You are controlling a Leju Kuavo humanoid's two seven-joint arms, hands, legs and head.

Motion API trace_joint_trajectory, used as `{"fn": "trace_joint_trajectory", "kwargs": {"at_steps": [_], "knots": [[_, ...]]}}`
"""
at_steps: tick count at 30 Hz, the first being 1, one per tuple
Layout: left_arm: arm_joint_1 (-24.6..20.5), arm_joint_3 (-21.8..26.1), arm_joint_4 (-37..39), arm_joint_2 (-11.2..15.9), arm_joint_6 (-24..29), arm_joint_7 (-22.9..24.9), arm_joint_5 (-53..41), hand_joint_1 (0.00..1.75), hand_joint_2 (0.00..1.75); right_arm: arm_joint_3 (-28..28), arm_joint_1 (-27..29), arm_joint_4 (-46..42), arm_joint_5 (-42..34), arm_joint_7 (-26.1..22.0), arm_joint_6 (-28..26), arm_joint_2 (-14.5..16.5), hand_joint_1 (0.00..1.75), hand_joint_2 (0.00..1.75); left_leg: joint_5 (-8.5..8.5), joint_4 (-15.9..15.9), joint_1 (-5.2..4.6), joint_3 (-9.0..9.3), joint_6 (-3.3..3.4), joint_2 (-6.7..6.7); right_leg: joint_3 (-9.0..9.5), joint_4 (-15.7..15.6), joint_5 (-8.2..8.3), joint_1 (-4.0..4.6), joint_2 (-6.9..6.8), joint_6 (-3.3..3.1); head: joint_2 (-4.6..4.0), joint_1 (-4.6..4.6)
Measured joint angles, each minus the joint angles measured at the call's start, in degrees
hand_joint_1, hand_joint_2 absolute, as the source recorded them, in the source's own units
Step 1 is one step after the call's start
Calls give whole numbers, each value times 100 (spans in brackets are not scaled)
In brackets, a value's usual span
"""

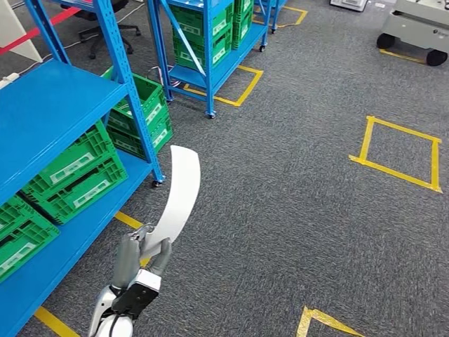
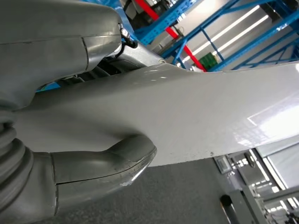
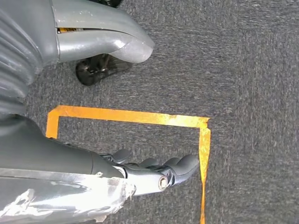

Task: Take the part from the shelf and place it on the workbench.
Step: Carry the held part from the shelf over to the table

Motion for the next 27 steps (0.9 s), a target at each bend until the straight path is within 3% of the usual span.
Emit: {"fn": "trace_joint_trajectory", "kwargs": {"at_steps": [2,3,4,5,7,9,10,12,14,15,17,19,20,21,23,24,26,27], "knots": [[40,22,-8,10,-44,4,7,175,175,-15,-47,32,74,-50,1,1,0,175,8,2,-7,-19,15,149,-337,787,-401,-8,-235,47,1,43],[58,35,-10,16,-63,4,9,175,175,-24,-65,49,104,-72,-1,0,0,175,10,3,-9,-26,16,229,-455,1101,-524,-18,-274,64,1,41],[72,46,-10,19,-74,5,11,175,175,-33,-73,67,131,-86,-3,-1,0,175,11,4,-9,-30,15,301,-473,1224,-546,-29,-294,74,1,42],[81,57,-10,19,-80,5,12,175,175,-42,-74,85,152,-97,-7,-2,0,175,10,4,-6,-29,12,366,-373,1118,-470,-39,-315,79,1,41],[85,73,-11,17,-84,5,14,175,175,-50,-79,112,179,-110,-12,-8,0,175,2,5,-3,-13,-16,477,104,357,-181,-45,-469,84,1,43],[84,87,-16,17,-87,5,15,175,175,-52,-107,139,188,-121,-13,-13,0,175,-10,12,-28,-2,-81,563,489,-287,-16,-25,-627,29,1,33],[84,91,-20,18,-88,5,15,175,175,-53,-118,152,189,-124,-13,-13,0,175,-7,12,-42,-1,-117,602,550,-405,-5,-9,-655,-11,1,29],[84,94,-26,17,-90,5,15,175,175,-63,-116,172,192,-128,-13,-13,0,175,5,-2,-45,-1,-183,674,519,-407,17,13,-554,-109,0,23],[83,96,-34,17,-90,5,16,175,175,-75,-111,180,193,-130,-14,-17,0,175,-108,113,-23,-52,-244,573,499,-436,54,6,-452,-194,1,15],[84,98,-38,19,-90,5,17,175,175,-78,-115,181,194,-131,-14,-20,0,175,-254,326,-15,-146,-263,461,494,-453,77,-3,-397,-232,1,5],[98,102,-43,27,-91,6,20,175,175,-80,-125,187,205,-134,-17,-23,0,175,-640,1070,-10,-492,-266,240,463,-461,102,-2,-276,-280,1,-13],[116,104,-43,39,-94,7,27,175,175,-87,-124,202,222,-136,-32,-23,0,175,-795,1629,-15,-778,-252,174,435,-459,120,12,-133,-299,1,-17],[120,105,-43,45,-99,7,29,175,175,-92,-119,209,230,-136,-40,-23,0,175,-709,1621,-17,-786,-240,162,427,-457,130,17,-58,-297,1,-15],[122,105,-43,49,-104,7,31,175,175,-96,-114,215,236,-137,-47,-23,0,175,-529,1398,-18,-684,-224,141,423,-452,140,19,18,-289,0,-16],[119,105,-43,51,-110,7,32,175,175,-103,-110,219,246,-137,-54,-23,0,175,-147,649,-10,-318,-183,-36,404,-422,154,26,159,-254,1,-16],[115,105,-43,51,-109,7,33,175,175,-109,-113,220,252,-137,-55,-24,0,175,-45,343,-2,-178,-172,-137,380,-399,160,27,221,-232,1,-13],[115,107,-44,50,-108,4,54,175,175,-129,-106,221,285,-132,-52,-25,0,175,-16,86,-8,-81,-149,-245,319,-378,186,15,318,-164,2,-10],[116,109,-45,50,-108,2,68,175,175,-146,-95,221,310,-127,-46,-25,0,175,-2,73,-13,-89,-128,-199,279,-388,206,-4,367,-127,2,-12]]}}
